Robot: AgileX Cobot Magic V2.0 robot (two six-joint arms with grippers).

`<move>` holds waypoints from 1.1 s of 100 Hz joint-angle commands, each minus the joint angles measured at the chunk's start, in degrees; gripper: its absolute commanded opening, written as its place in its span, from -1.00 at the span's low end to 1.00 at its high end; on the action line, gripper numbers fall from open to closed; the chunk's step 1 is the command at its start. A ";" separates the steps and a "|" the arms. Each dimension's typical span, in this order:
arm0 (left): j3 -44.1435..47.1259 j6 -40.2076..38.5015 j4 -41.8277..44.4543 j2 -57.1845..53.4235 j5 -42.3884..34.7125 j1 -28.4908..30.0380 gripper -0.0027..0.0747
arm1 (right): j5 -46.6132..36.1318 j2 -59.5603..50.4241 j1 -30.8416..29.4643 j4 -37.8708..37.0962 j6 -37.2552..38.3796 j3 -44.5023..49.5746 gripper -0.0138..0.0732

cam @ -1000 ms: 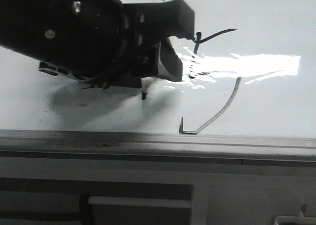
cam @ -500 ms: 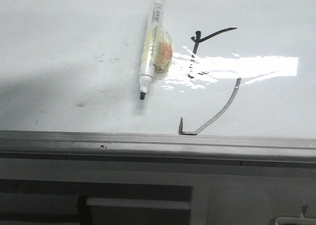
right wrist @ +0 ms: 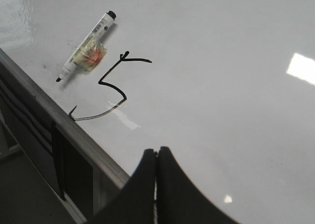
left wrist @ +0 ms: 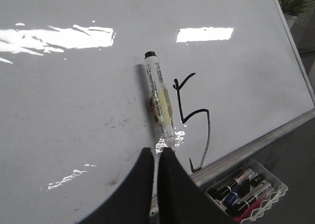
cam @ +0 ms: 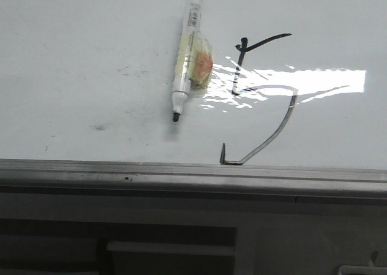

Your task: Write number 5 on whiteboard

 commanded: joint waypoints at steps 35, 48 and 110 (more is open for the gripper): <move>1.20 0.86 2.17 -0.68 -10.46 -0.08 -0.98 | -3.25 -0.52 0.12 -2.66 -0.02 -1.01 -0.83; 5.62 0.56 12.30 -4.56 -20.64 0.46 -0.98 | -3.16 -0.52 0.12 -2.66 -0.02 -1.01 -0.83; 16.70 -36.10 51.77 -31.38 11.31 41.95 -0.98 | -3.16 -0.52 0.12 -2.80 -0.02 -1.01 -0.83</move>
